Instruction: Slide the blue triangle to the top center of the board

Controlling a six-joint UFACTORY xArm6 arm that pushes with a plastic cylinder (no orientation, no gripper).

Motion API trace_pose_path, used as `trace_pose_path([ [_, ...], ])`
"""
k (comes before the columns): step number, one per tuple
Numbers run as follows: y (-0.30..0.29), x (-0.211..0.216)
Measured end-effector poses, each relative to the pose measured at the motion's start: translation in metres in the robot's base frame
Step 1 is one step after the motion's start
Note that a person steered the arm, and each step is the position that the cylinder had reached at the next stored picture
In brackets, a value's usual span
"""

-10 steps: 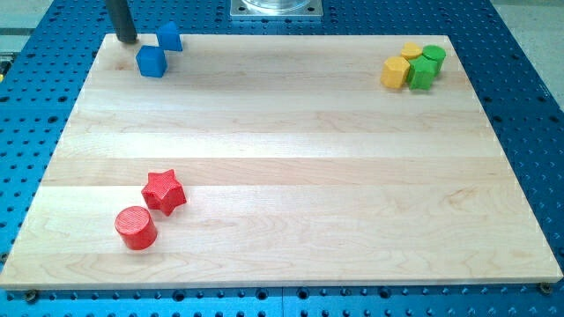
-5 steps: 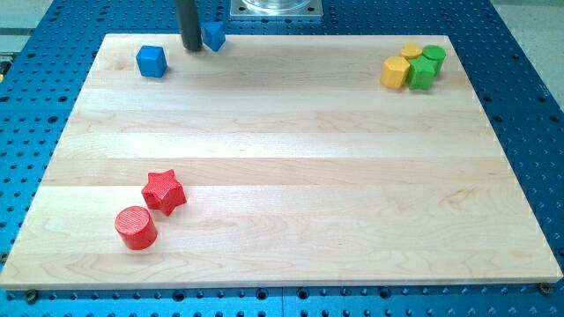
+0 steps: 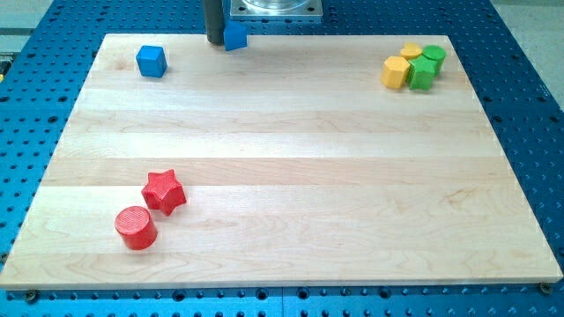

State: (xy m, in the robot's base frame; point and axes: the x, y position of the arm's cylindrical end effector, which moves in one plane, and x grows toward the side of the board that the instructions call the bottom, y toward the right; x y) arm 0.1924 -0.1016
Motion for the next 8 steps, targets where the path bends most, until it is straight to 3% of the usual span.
trace_pose_path([
  [2, 0.086, 0.001],
  [4, 0.096, 0.001],
  [6, 0.188, 0.002],
  [8, 0.228, 0.023],
])
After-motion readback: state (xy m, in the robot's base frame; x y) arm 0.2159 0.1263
